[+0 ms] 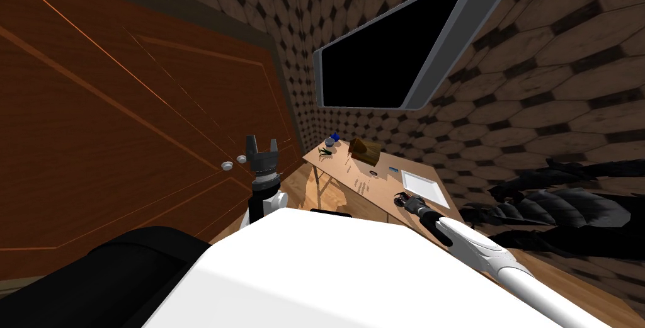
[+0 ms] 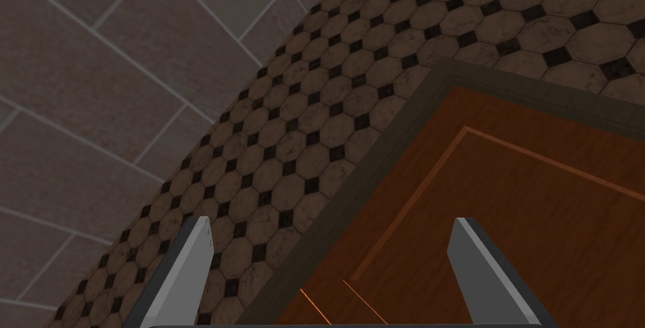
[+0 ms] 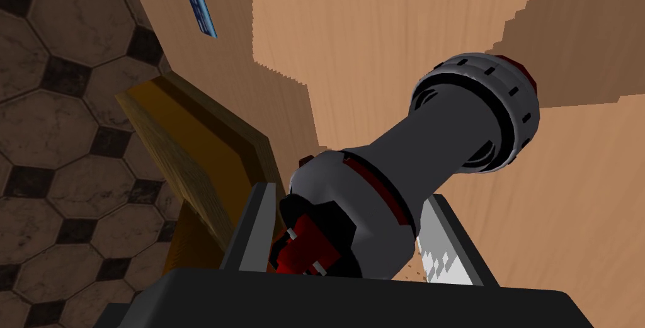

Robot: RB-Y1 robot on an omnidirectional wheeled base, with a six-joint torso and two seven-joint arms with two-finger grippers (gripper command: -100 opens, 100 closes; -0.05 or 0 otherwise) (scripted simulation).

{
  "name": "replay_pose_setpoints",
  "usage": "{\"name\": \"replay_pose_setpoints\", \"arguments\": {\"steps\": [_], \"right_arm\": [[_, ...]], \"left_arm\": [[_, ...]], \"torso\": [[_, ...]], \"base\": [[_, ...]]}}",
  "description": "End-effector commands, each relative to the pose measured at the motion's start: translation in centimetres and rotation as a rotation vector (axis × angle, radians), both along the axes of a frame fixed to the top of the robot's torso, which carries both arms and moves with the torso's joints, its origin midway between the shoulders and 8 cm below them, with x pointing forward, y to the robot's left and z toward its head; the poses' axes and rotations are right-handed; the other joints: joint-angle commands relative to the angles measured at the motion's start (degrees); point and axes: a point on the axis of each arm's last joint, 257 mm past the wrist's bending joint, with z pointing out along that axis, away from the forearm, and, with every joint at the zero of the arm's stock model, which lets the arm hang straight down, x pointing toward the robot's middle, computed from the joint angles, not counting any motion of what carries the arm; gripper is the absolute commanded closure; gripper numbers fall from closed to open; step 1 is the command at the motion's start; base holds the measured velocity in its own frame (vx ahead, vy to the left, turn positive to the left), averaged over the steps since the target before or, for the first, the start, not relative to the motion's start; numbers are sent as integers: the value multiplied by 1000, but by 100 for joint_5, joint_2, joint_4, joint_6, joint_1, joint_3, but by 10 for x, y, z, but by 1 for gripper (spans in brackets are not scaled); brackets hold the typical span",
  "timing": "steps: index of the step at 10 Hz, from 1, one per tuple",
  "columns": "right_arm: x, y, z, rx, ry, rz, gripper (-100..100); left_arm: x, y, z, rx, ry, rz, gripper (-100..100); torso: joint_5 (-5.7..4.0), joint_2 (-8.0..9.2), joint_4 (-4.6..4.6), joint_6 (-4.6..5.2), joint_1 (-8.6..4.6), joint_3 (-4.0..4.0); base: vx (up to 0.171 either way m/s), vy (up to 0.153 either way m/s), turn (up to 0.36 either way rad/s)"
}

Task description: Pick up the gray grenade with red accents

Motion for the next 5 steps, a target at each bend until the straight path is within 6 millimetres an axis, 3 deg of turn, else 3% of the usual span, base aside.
{"name": "replay_pose_setpoints", "arguments": {"steps": [1, 2, 3, 5], "right_arm": [[0, 0, 0, 0, 0, 0, 100], [0, 0, 0, 0, 0, 0, 0], [3, -13, 4, -7, -1, -2, 100], [5, -31, 8, -15, -5, -10, 100]], "left_arm": [[0, 0, 0, 0, 0, 0, 0], [0, 0, 0, 0, 0, 0, 0], [0, 0, 0, 0, 0, 0, 0], [0, 0, 0, 0, 0, 0, 0]], "torso": [[0, 0, 0, 0, 0, 0], [0, 1, 1, 0, 0, 1], [1, 1, 1, 0, 1, 1], [11, 14, 4, -3, 31, 8]], "base": [[0, 0, 0], [0, 0, 0], [-26, 50, 48], [-46, 87, 48]]}}
